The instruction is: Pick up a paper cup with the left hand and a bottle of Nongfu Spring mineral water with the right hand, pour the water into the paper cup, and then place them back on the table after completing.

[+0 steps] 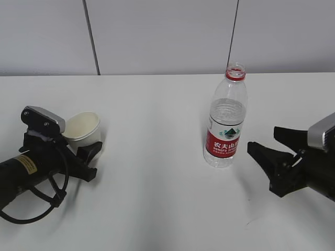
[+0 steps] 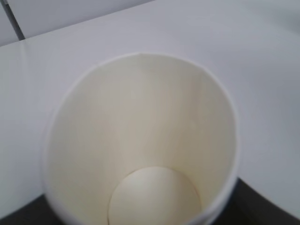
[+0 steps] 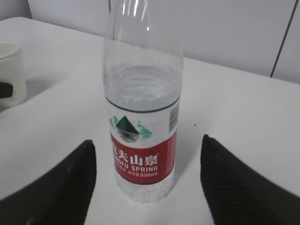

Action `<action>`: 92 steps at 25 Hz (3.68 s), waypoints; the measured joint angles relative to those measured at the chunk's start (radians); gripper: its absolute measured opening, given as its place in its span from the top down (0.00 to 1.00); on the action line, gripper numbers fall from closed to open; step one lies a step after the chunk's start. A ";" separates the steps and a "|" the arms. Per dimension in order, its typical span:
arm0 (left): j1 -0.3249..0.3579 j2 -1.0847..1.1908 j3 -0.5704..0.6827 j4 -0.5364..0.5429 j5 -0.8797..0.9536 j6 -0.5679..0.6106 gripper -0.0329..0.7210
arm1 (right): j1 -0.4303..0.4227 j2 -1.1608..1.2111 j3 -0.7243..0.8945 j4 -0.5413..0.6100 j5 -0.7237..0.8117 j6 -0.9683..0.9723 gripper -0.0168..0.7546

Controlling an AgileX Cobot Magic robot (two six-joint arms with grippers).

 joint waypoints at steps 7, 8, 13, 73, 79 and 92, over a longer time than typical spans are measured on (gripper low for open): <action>0.000 0.000 0.000 0.014 -0.001 0.000 0.42 | 0.000 0.191 -0.071 -0.039 -0.010 0.000 0.30; 0.000 0.000 0.000 0.024 -0.001 0.000 0.42 | 0.000 0.212 -0.086 -0.048 -0.012 0.000 0.28; 0.000 0.000 0.000 0.048 -0.001 0.000 0.42 | 0.000 0.276 -0.139 -0.057 -0.014 0.004 0.13; 0.000 -0.217 0.001 0.393 0.218 -0.257 0.42 | 0.035 0.416 -0.596 -0.430 0.160 0.112 0.39; 0.000 -0.220 0.001 0.450 0.211 -0.323 0.42 | 0.100 0.404 -0.688 -0.465 0.285 0.112 0.39; 0.000 -0.220 0.001 0.520 0.220 -0.346 0.43 | 0.176 0.404 -0.890 -0.590 0.514 0.106 0.39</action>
